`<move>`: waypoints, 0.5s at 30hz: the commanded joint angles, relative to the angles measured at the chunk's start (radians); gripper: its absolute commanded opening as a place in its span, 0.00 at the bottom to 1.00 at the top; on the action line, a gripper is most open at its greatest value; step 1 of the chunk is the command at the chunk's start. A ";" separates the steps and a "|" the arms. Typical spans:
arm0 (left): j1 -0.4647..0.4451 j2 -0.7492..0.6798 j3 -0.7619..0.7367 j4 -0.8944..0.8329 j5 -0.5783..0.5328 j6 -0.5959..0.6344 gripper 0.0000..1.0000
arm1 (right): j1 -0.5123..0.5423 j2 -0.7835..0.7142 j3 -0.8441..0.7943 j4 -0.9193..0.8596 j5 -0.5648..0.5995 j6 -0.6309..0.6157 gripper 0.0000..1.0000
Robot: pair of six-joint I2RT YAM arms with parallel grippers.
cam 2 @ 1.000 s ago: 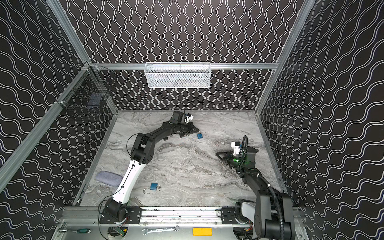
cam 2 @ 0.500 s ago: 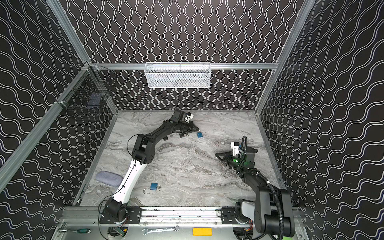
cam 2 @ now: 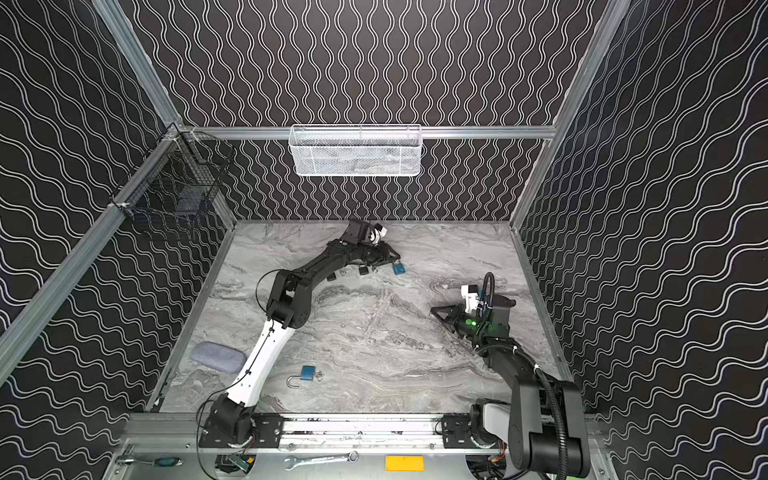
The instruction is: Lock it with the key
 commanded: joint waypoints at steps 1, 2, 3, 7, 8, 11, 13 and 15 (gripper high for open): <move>-0.001 -0.002 0.020 0.034 -0.016 -0.019 0.39 | 0.000 -0.005 0.004 0.002 -0.011 -0.012 0.00; -0.001 -0.005 0.021 0.034 -0.020 -0.018 0.40 | 0.000 -0.005 0.004 -0.004 -0.010 -0.013 0.00; -0.001 -0.007 0.029 0.030 -0.026 -0.017 0.42 | 0.000 -0.005 0.005 -0.006 -0.008 -0.014 0.00; 0.002 -0.010 0.044 0.030 -0.028 -0.021 0.45 | 0.000 -0.016 0.011 -0.024 -0.005 -0.020 0.00; 0.003 -0.013 0.045 0.030 -0.033 -0.023 0.45 | 0.000 -0.020 0.014 -0.034 -0.003 -0.024 0.00; 0.009 -0.023 0.040 0.041 -0.039 -0.029 0.46 | 0.000 -0.032 0.027 -0.066 0.007 -0.037 0.00; 0.016 -0.038 0.032 0.049 -0.044 -0.033 0.47 | 0.000 -0.041 0.038 -0.091 0.018 -0.048 0.00; 0.023 -0.064 0.022 0.050 -0.055 -0.027 0.47 | 0.000 -0.046 0.054 -0.118 0.031 -0.060 0.00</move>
